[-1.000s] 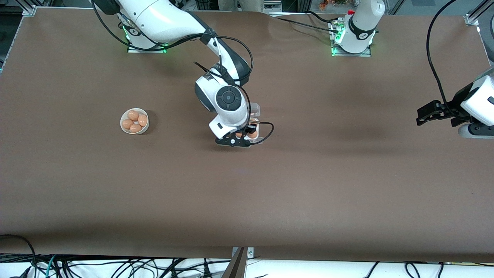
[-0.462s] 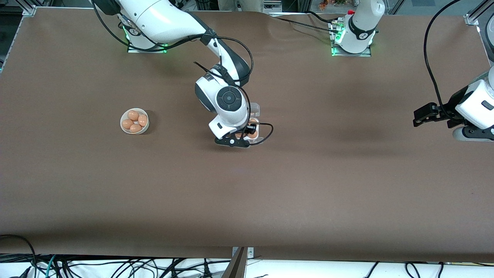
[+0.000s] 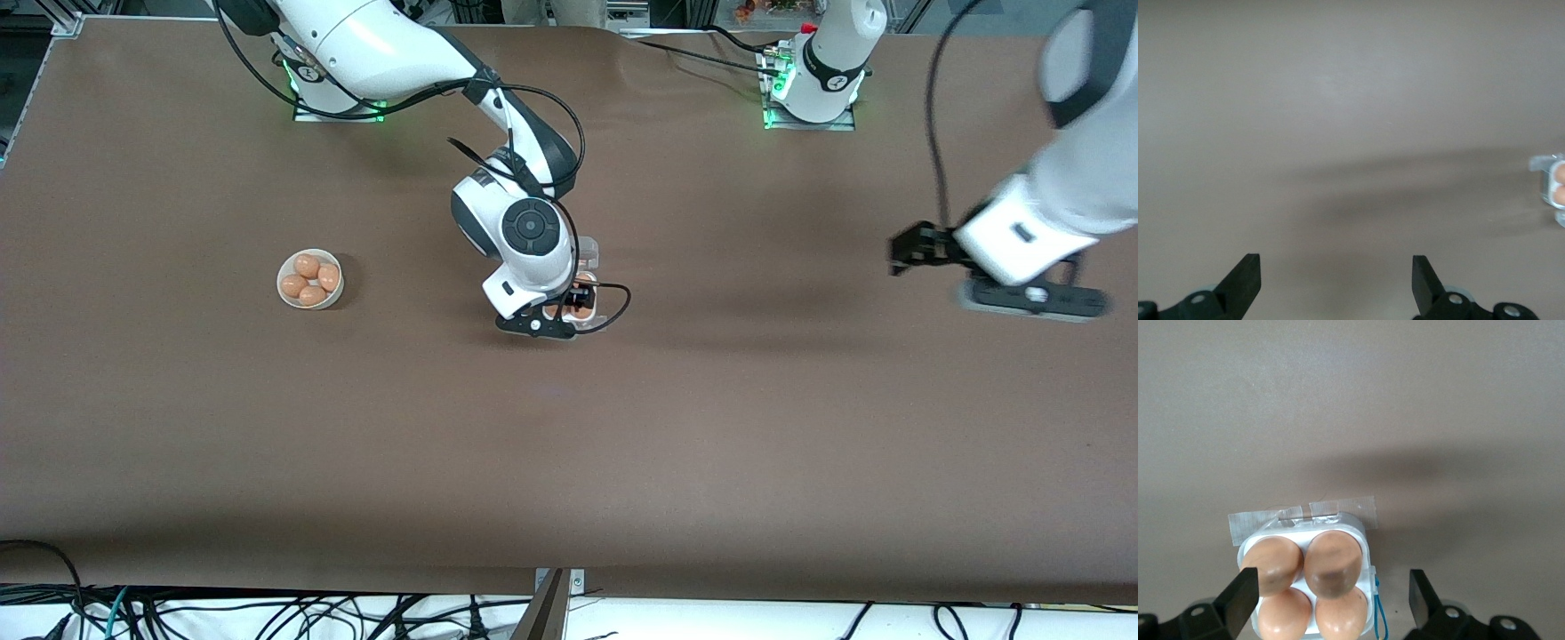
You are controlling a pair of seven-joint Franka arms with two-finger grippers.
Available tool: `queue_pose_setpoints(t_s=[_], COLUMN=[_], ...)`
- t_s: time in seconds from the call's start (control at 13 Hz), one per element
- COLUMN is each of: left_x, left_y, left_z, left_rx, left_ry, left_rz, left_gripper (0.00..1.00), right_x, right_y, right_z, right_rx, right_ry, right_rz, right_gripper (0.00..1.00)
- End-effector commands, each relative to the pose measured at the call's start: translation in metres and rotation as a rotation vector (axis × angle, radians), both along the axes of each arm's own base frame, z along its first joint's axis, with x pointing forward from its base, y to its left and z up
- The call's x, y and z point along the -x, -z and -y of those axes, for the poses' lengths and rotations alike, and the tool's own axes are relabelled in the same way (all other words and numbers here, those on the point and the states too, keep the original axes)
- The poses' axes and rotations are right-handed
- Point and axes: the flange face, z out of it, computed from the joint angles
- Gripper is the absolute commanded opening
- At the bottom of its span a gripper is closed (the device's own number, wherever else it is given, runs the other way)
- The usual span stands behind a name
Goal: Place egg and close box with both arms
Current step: 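Open the right gripper on the egg while the left gripper reaches the lid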
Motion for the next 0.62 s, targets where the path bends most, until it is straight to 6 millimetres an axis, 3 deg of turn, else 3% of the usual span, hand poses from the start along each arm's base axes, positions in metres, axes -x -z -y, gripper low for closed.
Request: queue_pose_setpoints(t_s=[0.0, 0.15, 0.31, 0.38, 0.54], left_x=[0.014, 0.026, 0.034, 0.038, 0.049], left_y=[0.017, 0.024, 0.034, 0.041, 0.065], left_z=[0.076, 0.114, 0.134, 0.145, 0.178], left_rx=[0.017, 0.06, 0.098, 0.119, 0.134], left_ry=[-0.028, -0.036, -0.024, -0.028, -0.031], left_rz=[-0.051, -0.086, -0.141, -0.175, -0.257], left_gripper=[0.97, 0.95, 0.84, 0.73, 0.38], right_x=[-0.008, -0.022, -0.034, -0.038, -0.044], right_y=[-0.018, -0.049, -0.09, -0.11, -0.149], right_z=[0.01, 0.04, 0.077, 0.097, 0.145], right_rx=[0.034, 0.062, 0.083, 0.095, 0.081], right_ry=[0.007, 0.01, -0.026, -0.038, -0.063], right_rz=[-0.005, -0.035, -0.079, -0.1, -0.13], right_gripper=[0.99, 0.99, 0.99, 1.0, 1.0])
